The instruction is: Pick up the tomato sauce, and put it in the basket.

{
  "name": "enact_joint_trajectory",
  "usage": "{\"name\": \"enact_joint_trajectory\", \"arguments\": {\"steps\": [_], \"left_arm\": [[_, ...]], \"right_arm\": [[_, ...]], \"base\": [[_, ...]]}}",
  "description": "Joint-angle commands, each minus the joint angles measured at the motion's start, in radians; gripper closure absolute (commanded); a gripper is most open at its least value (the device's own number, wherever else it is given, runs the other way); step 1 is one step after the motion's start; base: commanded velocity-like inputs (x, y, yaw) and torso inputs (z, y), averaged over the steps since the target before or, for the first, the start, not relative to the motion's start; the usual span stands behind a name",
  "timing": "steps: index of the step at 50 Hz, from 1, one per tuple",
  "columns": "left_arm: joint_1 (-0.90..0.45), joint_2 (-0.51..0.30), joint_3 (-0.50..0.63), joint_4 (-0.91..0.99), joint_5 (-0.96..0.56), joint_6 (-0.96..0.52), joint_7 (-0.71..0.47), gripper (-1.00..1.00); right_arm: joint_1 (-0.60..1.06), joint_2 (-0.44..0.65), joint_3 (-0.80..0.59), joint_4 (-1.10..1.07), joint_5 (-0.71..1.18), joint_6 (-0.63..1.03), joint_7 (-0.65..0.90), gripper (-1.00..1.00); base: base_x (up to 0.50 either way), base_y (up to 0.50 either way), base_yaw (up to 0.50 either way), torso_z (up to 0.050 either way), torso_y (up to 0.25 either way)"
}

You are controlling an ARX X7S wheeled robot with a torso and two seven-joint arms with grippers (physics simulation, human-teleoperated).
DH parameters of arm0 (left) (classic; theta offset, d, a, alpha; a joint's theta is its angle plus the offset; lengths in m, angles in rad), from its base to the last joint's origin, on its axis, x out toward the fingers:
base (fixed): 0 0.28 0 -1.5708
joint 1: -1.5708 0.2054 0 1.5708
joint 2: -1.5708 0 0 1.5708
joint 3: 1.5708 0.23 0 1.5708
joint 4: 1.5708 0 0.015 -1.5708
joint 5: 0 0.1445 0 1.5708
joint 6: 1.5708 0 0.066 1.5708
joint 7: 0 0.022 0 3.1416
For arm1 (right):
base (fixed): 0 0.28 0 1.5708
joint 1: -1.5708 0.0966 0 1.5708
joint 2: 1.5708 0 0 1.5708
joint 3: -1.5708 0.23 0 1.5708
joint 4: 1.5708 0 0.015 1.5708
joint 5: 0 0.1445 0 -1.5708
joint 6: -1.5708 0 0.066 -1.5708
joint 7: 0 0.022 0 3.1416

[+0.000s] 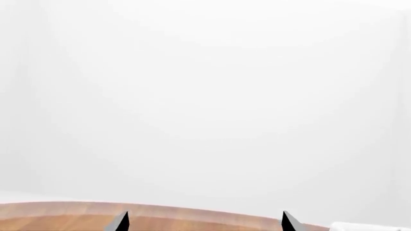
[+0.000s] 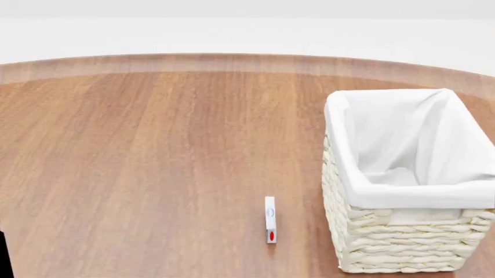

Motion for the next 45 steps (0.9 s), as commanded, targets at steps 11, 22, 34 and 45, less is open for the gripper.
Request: {"name": "enact_joint_trajectory", "arguments": {"steps": [11, 22, 34, 45], "left_arm": [[-0.002, 0.015, 0.004, -0.020, -0.004, 0.005, 0.013, -1.00], [0.002, 0.011, -0.002, -0.020, -0.007, 0.008, 0.011, -1.00], [0.009, 0.011, -0.001, -0.014, -0.001, 0.006, 0.009, -1.00], [0.016, 0.012, -0.002, -0.018, -0.004, 0.017, 0.013, -1.00]], "right_arm": [[0.114, -0.033, 0.012, -0.030, 0.024, 0.139, -0.016, 1.00], [0.192, -0.031, 0.020, -0.073, 0.057, 0.232, -0.011, 1.00], [0.278, -0.018, 0.037, -0.102, 0.100, 0.324, -0.014, 1.00], [0.386, -0.029, 0.049, -0.081, 0.153, 0.412, -0.072, 1.00]], "base": [[0.00, 0.00, 0.00, 0.000, 0.000], [0.00, 0.00, 0.00, 0.000, 0.000], [0.00, 0.00, 0.00, 0.000, 0.000], [0.00, 0.00, 0.00, 0.000, 0.000]]}}
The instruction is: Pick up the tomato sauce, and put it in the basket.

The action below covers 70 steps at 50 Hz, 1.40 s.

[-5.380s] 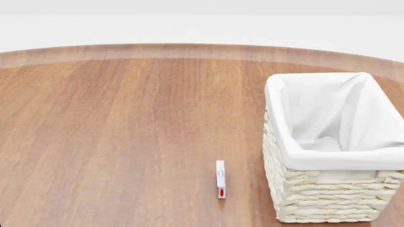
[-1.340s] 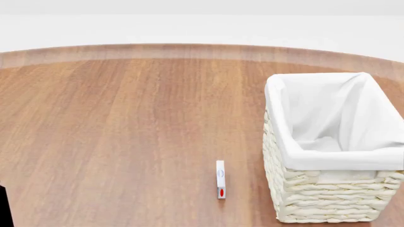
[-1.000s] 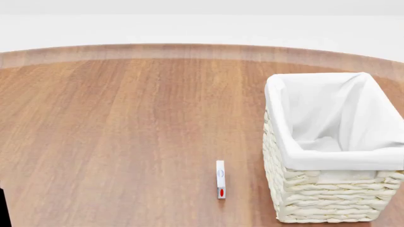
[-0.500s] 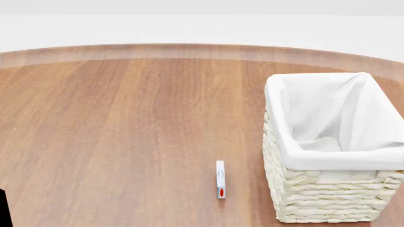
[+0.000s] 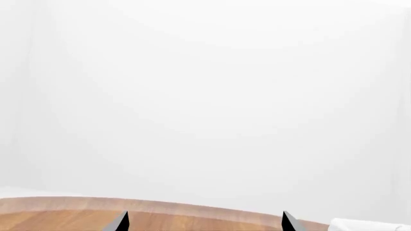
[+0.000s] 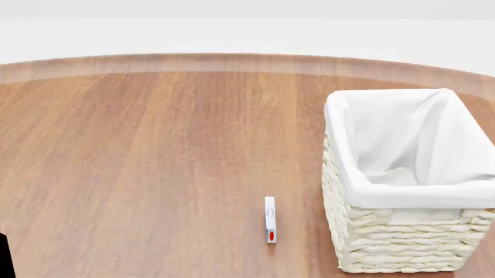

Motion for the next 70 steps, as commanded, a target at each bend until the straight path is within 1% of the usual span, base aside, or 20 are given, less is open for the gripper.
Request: {"name": "enact_joint_trajectory", "arguments": {"steps": [1, 4, 19, 20, 22, 24, 38, 48, 53, 60, 70], "left_arm": [[0.007, 0.000, -0.001, -0.001, 0.000, 0.007, 0.002, -1.00], [0.009, -0.001, -0.003, -0.005, -0.003, 0.013, 0.003, -1.00], [0.011, 0.000, -0.005, -0.005, -0.003, 0.012, 0.005, -1.00], [0.011, -0.001, -0.006, -0.004, -0.002, 0.010, 0.004, -1.00], [0.010, -0.006, -0.010, 0.002, -0.009, 0.008, 0.001, -1.00], [0.011, -0.009, -0.012, 0.008, -0.008, 0.009, -0.002, -1.00], [0.006, 0.005, -0.007, -0.014, -0.013, 0.012, 0.012, -1.00], [0.015, 0.007, -0.007, -0.015, -0.008, 0.017, 0.011, -1.00], [0.019, 0.011, -0.004, -0.014, -0.004, 0.015, 0.011, -1.00], [0.020, 0.007, -0.010, -0.016, -0.009, 0.022, 0.011, -1.00], [0.019, 0.003, -0.017, -0.015, -0.015, 0.022, 0.010, -1.00]], "right_arm": [[0.095, -0.007, 0.020, -0.002, 0.023, 0.095, -0.035, 1.00], [0.117, 0.004, 0.026, -0.042, 0.041, 0.128, -0.018, 1.00], [0.117, 0.004, 0.028, -0.043, 0.040, 0.129, -0.019, 1.00], [0.107, 0.009, 0.033, -0.052, 0.062, 0.119, -0.035, 1.00], [0.110, 0.024, 0.031, -0.069, 0.047, 0.136, -0.004, 1.00], [0.116, 0.023, 0.042, -0.066, 0.064, 0.132, -0.016, 1.00], [0.221, -0.060, 0.073, 0.103, 0.089, 0.136, -0.117, 1.00], [0.287, -0.090, 0.079, 0.149, 0.090, 0.154, -0.160, 1.00], [0.306, -0.115, 0.086, 0.210, 0.095, 0.148, -0.190, 1.00], [0.336, -0.119, 0.093, 0.206, 0.102, 0.165, -0.193, 1.00], [0.440, -0.129, 0.100, 0.204, 0.100, 0.223, -0.197, 1.00]], "base": [[0.00, 0.00, 0.00, 0.000, 0.000], [0.00, 0.00, 0.00, 0.000, 0.000], [0.00, 0.00, 0.00, 0.000, 0.001], [0.00, 0.00, 0.00, 0.000, 0.000], [0.00, 0.00, 0.00, 0.000, 0.000], [0.00, 0.00, 0.00, 0.000, 0.000], [0.00, 0.00, 0.00, 0.000, 0.000], [0.00, 0.00, 0.00, 0.000, 0.000], [0.00, 0.00, 0.00, 0.000, 0.002], [0.00, 0.00, 0.00, 0.000, 0.000], [0.00, 0.00, 0.00, 0.000, 0.000]]}}
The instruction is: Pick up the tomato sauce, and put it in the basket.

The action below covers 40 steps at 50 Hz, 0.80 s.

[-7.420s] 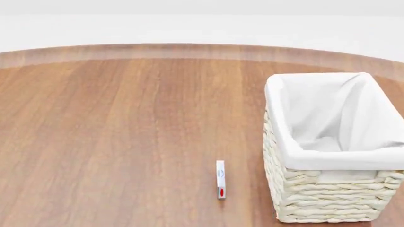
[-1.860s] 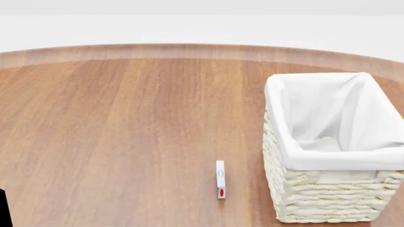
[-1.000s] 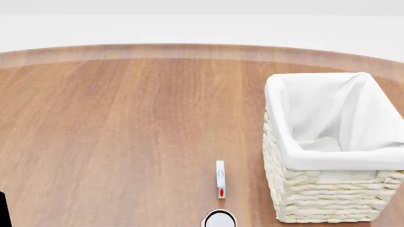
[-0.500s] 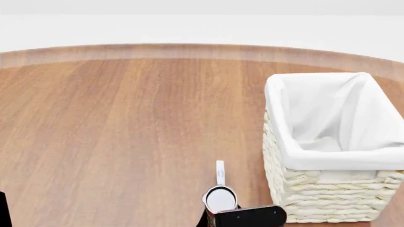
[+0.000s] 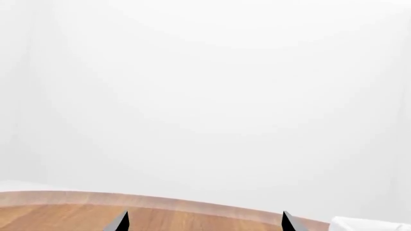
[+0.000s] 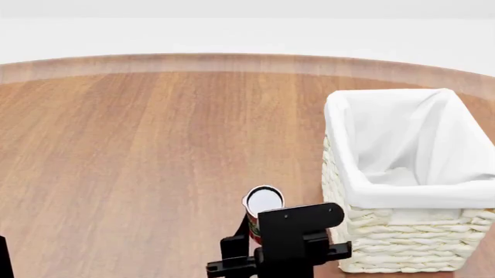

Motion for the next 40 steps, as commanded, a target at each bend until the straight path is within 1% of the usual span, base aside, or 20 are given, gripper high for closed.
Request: {"name": "enact_joint_trajectory", "arguments": {"steps": [1, 15, 20, 25, 35, 40], "left_arm": [[0.003, -0.004, -0.006, 0.002, -0.001, 0.002, -0.002, -1.00], [0.003, 0.009, -0.001, -0.016, 0.000, 0.009, 0.011, -1.00], [-0.005, 0.020, 0.007, -0.022, 0.005, 0.000, 0.018, -1.00], [-0.009, 0.022, 0.010, -0.014, 0.007, -0.008, 0.020, -1.00], [-0.006, 0.017, 0.006, -0.013, 0.006, -0.010, 0.019, -1.00], [-0.001, 0.016, 0.005, -0.014, 0.008, -0.006, 0.018, -1.00]], "right_arm": [[0.097, -0.018, 0.016, 0.015, -0.028, 0.058, -0.021, 1.00], [0.202, -0.042, 0.044, 0.064, 0.001, 0.098, -0.065, 1.00], [0.255, -0.067, 0.068, 0.151, 0.006, 0.097, -0.088, 1.00], [0.267, -0.089, 0.080, 0.224, 0.001, 0.074, -0.109, 1.00], [0.309, -0.088, 0.117, 0.291, 0.015, 0.069, -0.112, 1.00], [0.323, -0.094, 0.152, 0.370, 0.025, 0.047, -0.108, 1.00]], "base": [[0.00, 0.00, 0.00, 0.000, 0.000], [0.00, 0.00, 0.00, 0.000, 0.000], [0.00, 0.00, 0.00, 0.000, 0.002], [0.00, 0.00, 0.00, 0.000, 0.000], [0.00, 0.00, 0.00, 0.000, 0.000], [0.00, 0.00, 0.00, 0.000, 0.000]]}}
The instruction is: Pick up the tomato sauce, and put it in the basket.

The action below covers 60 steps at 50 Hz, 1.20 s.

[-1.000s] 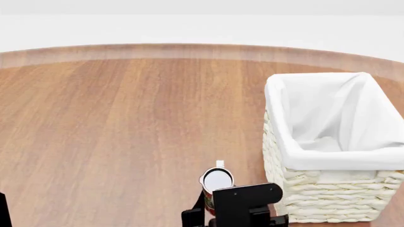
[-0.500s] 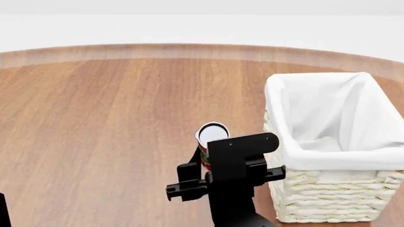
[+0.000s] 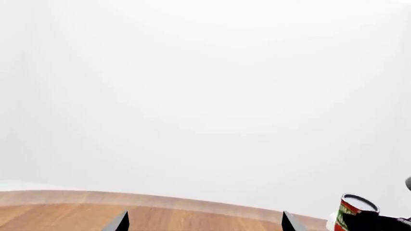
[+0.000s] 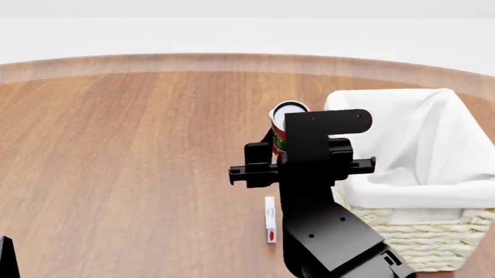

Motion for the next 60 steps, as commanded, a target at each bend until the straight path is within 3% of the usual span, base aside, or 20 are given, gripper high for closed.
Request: {"name": "enact_joint_trajectory", "arguments": {"steps": [1, 28, 47, 60], "left_arm": [[0.003, 0.001, -0.001, -0.006, 0.000, 0.001, 0.003, -1.00], [0.011, 0.004, -0.007, -0.015, -0.004, 0.012, 0.005, -1.00], [-0.008, 0.027, 0.004, -0.027, -0.010, -0.006, 0.020, -1.00], [-0.006, 0.030, 0.002, -0.037, -0.006, -0.005, 0.021, -1.00]], "right_arm": [[0.049, -0.012, 0.056, 0.123, -0.019, -0.012, -0.018, 1.00], [0.172, -0.020, 0.133, 0.377, -0.010, -0.049, -0.054, 1.00], [0.323, -0.131, 0.131, 0.874, -0.077, -0.151, -0.187, 1.00], [0.352, -0.115, 0.238, 0.891, -0.217, 0.004, -0.197, 1.00]], "base": [[0.00, 0.00, 0.00, 0.000, 0.000], [0.00, 0.00, 0.00, 0.000, 0.000], [0.00, 0.00, 0.00, 0.000, 0.000], [0.00, 0.00, 0.00, 0.000, 0.001]]}}
